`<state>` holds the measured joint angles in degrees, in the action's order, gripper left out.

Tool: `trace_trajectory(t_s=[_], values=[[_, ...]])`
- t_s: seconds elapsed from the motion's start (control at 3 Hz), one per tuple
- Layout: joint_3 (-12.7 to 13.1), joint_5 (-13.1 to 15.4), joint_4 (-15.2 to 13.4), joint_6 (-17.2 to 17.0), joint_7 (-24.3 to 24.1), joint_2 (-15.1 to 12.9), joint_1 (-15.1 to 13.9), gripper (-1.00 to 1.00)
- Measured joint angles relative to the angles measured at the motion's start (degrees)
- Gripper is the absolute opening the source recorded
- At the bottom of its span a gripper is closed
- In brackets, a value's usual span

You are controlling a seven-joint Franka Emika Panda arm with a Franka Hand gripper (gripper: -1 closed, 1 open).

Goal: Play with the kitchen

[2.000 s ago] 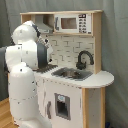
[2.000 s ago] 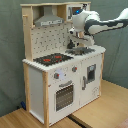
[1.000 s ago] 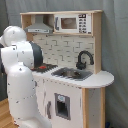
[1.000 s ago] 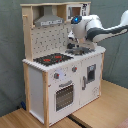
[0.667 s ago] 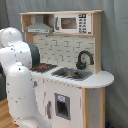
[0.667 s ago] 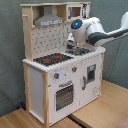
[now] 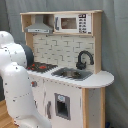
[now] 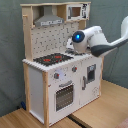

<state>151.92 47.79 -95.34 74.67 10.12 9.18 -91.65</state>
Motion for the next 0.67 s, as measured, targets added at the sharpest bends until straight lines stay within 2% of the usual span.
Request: trace_trajectory(t_s=[0.33, 0.67], values=[[-0.99, 4.02, -0.02, 0.71, 1.50, 3.33, 3.61, 1.00], [-1.50, 8.12, -0.05, 2.96, 3.73, 6.98, 6.27, 1.00]])
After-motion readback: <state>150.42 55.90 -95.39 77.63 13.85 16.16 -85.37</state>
